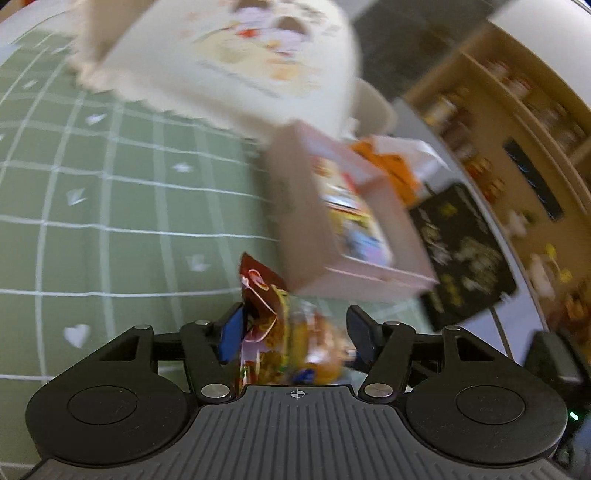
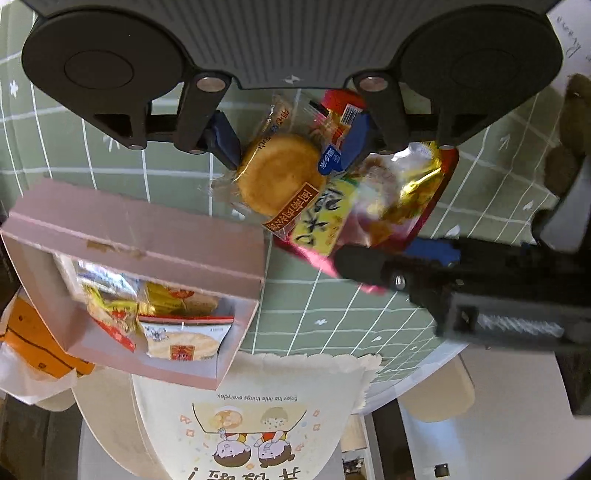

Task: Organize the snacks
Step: 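Grasp the red snack bag with left tool while right tool grasps the round cake packet, then carry the red bag into the box with left tool while right tool drops the cake packet in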

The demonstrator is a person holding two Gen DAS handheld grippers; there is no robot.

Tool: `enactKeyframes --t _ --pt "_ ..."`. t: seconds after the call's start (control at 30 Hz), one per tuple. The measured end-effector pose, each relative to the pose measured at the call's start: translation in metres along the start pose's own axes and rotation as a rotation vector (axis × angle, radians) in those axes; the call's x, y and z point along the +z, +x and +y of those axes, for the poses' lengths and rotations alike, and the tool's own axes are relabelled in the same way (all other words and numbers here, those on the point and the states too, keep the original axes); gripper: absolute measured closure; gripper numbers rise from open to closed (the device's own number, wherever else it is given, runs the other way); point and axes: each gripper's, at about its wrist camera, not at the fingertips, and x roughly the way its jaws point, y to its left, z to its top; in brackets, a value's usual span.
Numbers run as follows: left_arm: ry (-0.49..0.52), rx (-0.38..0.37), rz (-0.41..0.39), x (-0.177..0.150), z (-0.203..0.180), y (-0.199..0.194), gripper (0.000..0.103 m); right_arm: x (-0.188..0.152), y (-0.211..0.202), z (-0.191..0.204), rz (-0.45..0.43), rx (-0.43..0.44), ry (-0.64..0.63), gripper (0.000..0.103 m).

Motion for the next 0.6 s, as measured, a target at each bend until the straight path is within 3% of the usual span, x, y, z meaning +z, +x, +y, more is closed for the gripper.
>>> enactKeyframes --t 0.17,0.4,0.47,0.53,0.6 --pt "0.005 -0.081 0.030 -0.012 -0.010 0.004 0.038 -0.018 -0.017 -0.014 0.009 0.013 0.039 0.046" --pt "0.126 0.055 0.161 -0.026 -0.032 0.046 0.039 -0.036 -0.032 -0.027 0.004 0.010 0.042 0.047" --pt "0.146 0.088 0.162 -0.027 -0.035 0.047 0.047 -0.038 -0.033 -0.029 0.001 -0.005 0.039 0.047" --pt "0.166 0.137 0.170 -0.026 -0.041 0.047 0.067 -0.040 -0.037 -0.030 -0.006 -0.046 0.017 0.047" --pt "0.181 0.166 0.181 -0.028 -0.044 0.045 0.065 -0.042 -0.039 -0.033 -0.019 -0.138 -0.022 0.047"
